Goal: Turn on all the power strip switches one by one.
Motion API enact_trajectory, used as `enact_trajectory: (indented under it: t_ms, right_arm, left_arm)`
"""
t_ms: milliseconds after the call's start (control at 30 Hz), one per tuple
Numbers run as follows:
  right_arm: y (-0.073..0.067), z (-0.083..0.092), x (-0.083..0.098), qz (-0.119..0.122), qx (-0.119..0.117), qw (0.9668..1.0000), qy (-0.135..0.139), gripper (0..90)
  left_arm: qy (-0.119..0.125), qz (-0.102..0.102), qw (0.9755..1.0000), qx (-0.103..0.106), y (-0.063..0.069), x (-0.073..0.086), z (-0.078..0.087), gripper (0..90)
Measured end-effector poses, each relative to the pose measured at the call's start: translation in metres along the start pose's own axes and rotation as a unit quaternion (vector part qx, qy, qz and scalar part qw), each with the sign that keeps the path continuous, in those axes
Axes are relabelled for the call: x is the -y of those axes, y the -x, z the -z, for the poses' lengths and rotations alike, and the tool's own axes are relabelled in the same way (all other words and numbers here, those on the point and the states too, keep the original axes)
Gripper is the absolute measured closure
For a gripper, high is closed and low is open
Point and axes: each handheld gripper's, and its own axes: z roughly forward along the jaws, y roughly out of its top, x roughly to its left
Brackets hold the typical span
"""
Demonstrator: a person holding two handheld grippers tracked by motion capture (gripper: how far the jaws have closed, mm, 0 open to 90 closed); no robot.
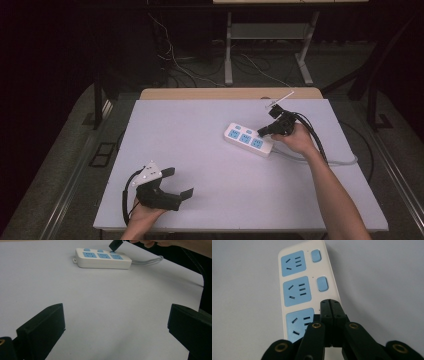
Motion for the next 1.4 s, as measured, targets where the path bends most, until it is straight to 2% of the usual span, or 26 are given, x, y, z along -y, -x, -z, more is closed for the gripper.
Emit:
enact_trajectory:
  t_ms: [267,567,867,933,1100,1400]
  right_arm:
    - [0.0002,-0.0026,-0.0001,0.001,-0.003,1.0,0.006,89.8]
    - [0.0005,-0.0027,0.0004,0.014,0.003,0.9999,0.005,89.9]
    - [0.0037,-0.0042,0.007,0.015,-0.009,0.9995,0.026,90.0]
    - [0.0032,-0.0042,0.0078,0.022,-0.006,0.9993,0.029,90.0]
    - [-0.0008,-0.0045,0.0052,0.036,0.007,0.9992,0.018,90.0]
    - [-0.0011,-0.0055,0.005,0.042,0.008,0.999,0.015,90.0]
  left_arm:
    - [-0.001,0.0,1.0,0.0,0.0,0.0002,0.0,0.0]
    - [-0.001,-0.001,1.0,0.002,0.0003,0.0003,0.0,0.0]
    - [0.001,0.002,1.0,0.004,0.0002,0.0004,0.0001,0.0]
    - [0.001,0.002,1.0,0.004,0.0004,0.0004,-0.0001,0.0]
    - [0.001,0.001,1.0,0.005,0.0006,0.0005,-0.0004,0.0]
    - [0.002,0.002,1.0,0.003,-0.0002,0.0005,0.0008,0.0]
